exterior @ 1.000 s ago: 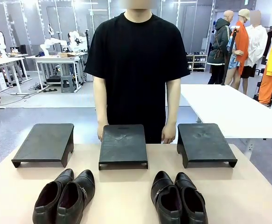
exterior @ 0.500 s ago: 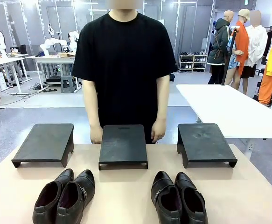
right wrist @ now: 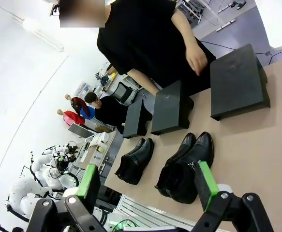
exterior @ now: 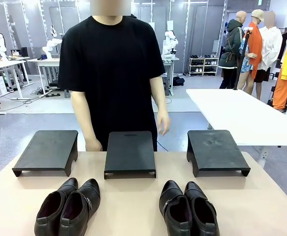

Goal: Place the shoes on the stand as instructed by the person.
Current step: Pick up one pair of Shoes and place it on the Shoes Stand indicated by the person.

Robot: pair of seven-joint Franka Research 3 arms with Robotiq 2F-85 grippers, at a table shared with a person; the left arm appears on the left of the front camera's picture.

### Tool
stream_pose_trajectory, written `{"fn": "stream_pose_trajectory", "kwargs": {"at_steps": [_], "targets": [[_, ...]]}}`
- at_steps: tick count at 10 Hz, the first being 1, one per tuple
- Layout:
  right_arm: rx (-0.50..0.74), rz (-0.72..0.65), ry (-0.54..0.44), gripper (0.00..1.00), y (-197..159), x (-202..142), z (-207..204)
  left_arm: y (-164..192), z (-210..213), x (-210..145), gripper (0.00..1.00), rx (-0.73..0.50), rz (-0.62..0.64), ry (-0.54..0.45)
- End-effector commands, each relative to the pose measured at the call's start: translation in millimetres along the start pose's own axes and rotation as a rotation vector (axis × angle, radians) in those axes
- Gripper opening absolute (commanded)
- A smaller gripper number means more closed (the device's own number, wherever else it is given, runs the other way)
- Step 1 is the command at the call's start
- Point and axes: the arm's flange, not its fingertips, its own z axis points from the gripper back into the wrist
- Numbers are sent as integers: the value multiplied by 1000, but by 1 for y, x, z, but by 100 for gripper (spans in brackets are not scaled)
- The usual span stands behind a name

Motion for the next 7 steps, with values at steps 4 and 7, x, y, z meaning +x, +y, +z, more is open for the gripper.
{"fn": "stream_pose_trajectory", "kwargs": {"at_steps": [4,7], "targets": [[6,27,-6,100,0,1,-1,-1,1,0,100,-15,-6,-2],[6,27,-6,100,0,1,-1,-1,1,0,100,-15,-6,-2]]}}
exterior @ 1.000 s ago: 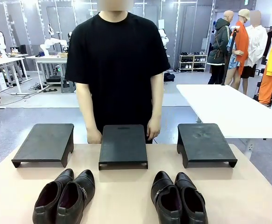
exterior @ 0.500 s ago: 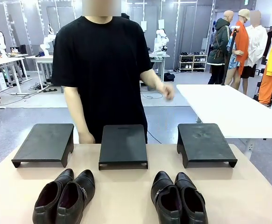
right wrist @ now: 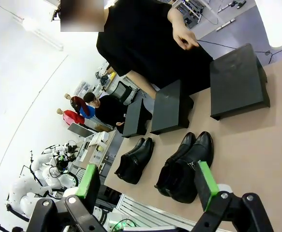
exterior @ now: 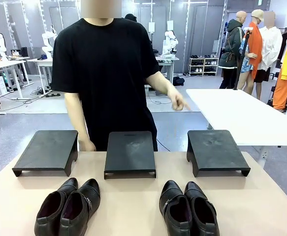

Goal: Place the shoes on the stand as instructed by the person.
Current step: Pick up one pair of Shoes and place it on the Shoes Stand indicated by the person.

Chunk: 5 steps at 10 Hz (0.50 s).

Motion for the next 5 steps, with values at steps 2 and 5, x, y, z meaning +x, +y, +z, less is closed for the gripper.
{"fn": "stream_pose_trajectory", "kwargs": {"at_steps": [2,5], "targets": [[8,24,-9,100,0,0,-1,-1,1,0,100,-14,-6,-3],[8,24,-9,100,0,0,-1,-1,1,0,100,-14,-6,-3]]}}
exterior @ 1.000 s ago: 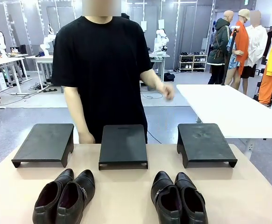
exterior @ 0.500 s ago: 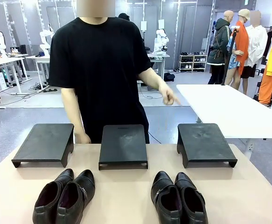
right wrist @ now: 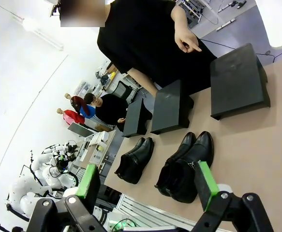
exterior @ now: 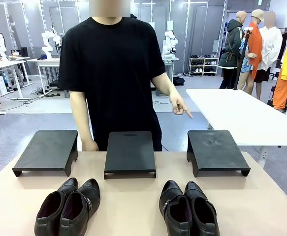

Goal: Place the shoes on the stand as instructed by the person.
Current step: Pick up one pair of Shoes and place it on the Shoes Stand indicated by the person.

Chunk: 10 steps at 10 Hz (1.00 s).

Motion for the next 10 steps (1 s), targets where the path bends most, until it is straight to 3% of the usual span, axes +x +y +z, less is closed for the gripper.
{"fn": "stream_pose_trajectory", "kwargs": {"at_steps": [1,4,7,10], "targets": [[7,24,-11,100,0,1,0,-1,1,0,100,-14,-6,-3],[0,1,-2,100,0,0,1,-1,1,0,100,-14,-6,-3],[-110,133,266,100,44,20,-64,-1,1,0,100,-14,-6,-3],[-201,197,461,100,76,44,-126,-1,1,0,100,-14,-6,-3]]}}
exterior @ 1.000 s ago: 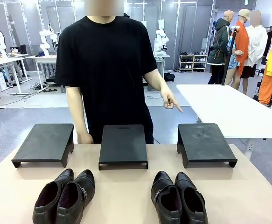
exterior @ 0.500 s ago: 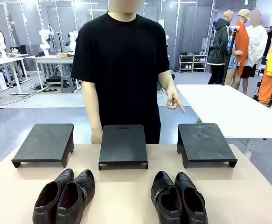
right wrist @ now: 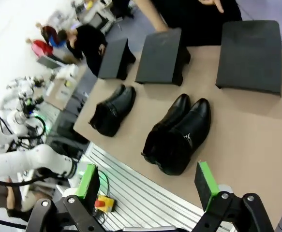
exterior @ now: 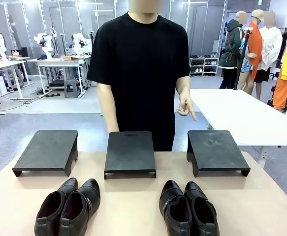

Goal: Place the shoes on the stand as instructed by the person.
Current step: Pick up one pair of Shoes and place it on the Shoes Stand indicated by the person.

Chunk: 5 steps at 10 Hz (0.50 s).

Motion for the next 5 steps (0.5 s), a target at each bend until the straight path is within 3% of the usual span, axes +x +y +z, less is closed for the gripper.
{"fn": "stream_pose_trajectory", "kwargs": {"at_steps": [1,5], "targets": [[-52,31,132,100,14,25,-21,-1,2,0,100,-13,-7,-5],[-59,89,361,100,54,40,-105,-1,2,0,100,-13,-7,-5]]}}
